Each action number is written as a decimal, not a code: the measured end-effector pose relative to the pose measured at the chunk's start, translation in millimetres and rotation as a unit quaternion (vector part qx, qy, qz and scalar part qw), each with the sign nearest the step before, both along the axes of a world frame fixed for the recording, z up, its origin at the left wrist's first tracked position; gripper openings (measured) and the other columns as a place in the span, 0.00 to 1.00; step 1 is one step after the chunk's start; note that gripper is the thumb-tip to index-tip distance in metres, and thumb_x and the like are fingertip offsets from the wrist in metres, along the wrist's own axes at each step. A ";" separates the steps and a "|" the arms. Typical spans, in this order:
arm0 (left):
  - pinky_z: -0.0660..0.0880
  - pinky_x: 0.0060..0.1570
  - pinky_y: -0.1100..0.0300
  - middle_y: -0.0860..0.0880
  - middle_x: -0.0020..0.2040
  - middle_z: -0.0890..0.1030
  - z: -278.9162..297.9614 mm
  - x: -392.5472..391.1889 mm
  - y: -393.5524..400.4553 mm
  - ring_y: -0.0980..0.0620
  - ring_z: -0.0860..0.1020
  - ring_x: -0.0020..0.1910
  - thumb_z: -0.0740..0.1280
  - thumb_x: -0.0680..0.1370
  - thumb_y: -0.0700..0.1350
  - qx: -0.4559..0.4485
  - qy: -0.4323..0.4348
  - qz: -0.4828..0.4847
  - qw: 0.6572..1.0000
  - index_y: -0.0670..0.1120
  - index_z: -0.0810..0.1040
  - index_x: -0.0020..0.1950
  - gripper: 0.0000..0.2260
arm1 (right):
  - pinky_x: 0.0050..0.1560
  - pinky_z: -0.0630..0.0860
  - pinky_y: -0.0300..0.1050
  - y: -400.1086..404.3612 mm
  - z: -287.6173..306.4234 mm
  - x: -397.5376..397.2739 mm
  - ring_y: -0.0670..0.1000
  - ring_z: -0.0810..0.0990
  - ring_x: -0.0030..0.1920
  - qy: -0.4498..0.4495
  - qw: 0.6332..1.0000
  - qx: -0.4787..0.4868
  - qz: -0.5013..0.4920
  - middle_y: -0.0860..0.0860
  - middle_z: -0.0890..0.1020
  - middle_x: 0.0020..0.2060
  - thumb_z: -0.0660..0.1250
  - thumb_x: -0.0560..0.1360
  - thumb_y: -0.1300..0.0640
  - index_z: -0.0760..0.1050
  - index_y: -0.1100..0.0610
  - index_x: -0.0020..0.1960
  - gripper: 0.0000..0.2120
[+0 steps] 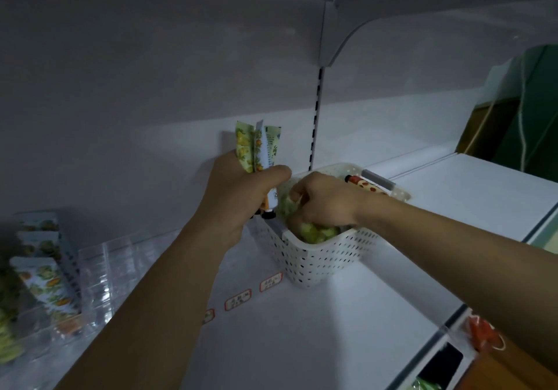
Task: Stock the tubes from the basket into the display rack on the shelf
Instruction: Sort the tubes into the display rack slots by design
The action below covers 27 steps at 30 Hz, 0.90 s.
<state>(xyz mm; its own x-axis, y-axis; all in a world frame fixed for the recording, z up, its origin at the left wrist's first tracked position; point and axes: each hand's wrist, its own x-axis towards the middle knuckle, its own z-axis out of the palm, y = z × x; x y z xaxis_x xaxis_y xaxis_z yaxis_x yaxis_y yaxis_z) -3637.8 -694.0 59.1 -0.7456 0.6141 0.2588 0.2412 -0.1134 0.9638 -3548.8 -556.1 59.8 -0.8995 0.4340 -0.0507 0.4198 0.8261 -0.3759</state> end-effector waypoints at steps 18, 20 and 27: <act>0.79 0.32 0.63 0.45 0.46 0.82 0.5 0.3 0.3 0.51 0.81 0.41 0.77 0.70 0.37 -0.003 0.046 0.020 0.999 0.42 0.79 0.56 0.16 | 0.52 0.75 0.42 15.6 -8.3 6.2 0.52 0.79 0.57 -0.071 0.993 0.092 -0.005 0.51 0.81 0.59 0.76 0.71 0.43 0.72 0.52 0.71 0.33; 0.78 0.32 0.62 0.44 0.43 0.82 0.7 -0.1 -0.9 0.50 0.81 0.40 0.77 0.69 0.40 0.003 0.042 0.019 0.999 0.40 0.80 0.54 0.16 | 0.52 0.75 0.41 16.2 -4.0 8.0 0.52 0.79 0.57 -0.040 0.998 0.048 -0.003 0.52 0.80 0.62 0.75 0.73 0.49 0.72 0.53 0.72 0.30; 0.78 0.37 0.57 0.38 0.42 0.82 15.1 1.8 -19.4 0.50 0.82 0.37 0.75 0.72 0.37 0.032 0.056 0.030 0.997 0.34 0.80 0.53 0.13 | 0.29 0.64 0.41 -8.7 34.2 24.9 0.48 0.68 0.28 0.297 0.857 -0.416 0.063 0.57 0.82 0.45 0.60 0.81 0.66 0.75 0.60 0.55 0.07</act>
<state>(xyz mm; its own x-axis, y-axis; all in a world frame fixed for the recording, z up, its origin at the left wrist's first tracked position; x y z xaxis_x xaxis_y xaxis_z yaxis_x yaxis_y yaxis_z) -3636.0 -713.5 74.2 -0.7448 0.5487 0.3797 0.3547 -0.1564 0.9218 -3523.9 -564.8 94.1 -0.9111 0.3677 0.1864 -0.1213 0.1931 -0.9737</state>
